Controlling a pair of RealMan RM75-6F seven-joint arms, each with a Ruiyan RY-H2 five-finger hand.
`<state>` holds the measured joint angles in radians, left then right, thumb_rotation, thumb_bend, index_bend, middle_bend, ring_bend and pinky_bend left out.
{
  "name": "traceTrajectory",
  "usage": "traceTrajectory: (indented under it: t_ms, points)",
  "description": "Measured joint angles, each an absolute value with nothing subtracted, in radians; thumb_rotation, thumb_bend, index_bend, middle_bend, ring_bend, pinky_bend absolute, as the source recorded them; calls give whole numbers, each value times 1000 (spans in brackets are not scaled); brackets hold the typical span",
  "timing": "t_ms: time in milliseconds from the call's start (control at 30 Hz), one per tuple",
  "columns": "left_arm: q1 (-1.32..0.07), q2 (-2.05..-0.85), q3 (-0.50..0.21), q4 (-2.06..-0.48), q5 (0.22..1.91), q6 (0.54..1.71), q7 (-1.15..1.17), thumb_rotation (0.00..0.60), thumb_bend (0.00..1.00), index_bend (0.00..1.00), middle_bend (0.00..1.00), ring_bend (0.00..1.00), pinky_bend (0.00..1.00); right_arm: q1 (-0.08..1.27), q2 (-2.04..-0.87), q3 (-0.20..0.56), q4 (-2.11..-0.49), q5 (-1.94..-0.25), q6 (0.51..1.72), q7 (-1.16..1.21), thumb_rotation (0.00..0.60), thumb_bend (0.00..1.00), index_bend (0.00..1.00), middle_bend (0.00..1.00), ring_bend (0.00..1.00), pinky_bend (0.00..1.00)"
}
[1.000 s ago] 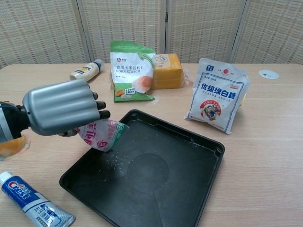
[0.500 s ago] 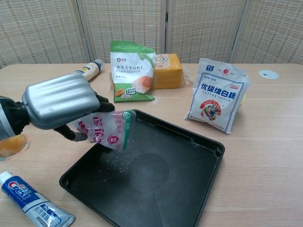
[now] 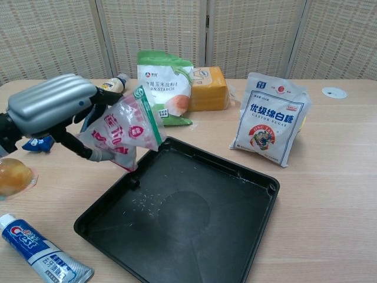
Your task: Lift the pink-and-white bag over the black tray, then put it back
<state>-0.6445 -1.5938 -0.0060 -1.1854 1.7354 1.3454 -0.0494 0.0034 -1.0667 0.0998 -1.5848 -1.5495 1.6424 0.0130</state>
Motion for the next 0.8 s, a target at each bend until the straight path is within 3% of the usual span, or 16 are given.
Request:
traceTrajectory:
  t_ms: [167, 400, 800]
  points:
    - [-625, -1622, -26, -1082, 1698, 1384, -225, 600, 563, 419, 756, 677, 750, 4, -1069, 99, -1583, -1547, 1638, 13, 600, 347, 33, 38, 33, 24]
    - [-603, -1692, -46, -869, 1646, 1401, -413, 600, 527, 395, 751, 635, 668, 8, -1072, 100, -1582, -1545, 1630, 13, 600, 347, 33, 38, 33, 24]
    - [-601, -1842, -21, -497, 1638, 1376, -540, 600, 496, 366, 651, 527, 556, 9, -1071, 101, -1584, -1534, 1622, 9, 600, 347, 34, 38, 32, 24]
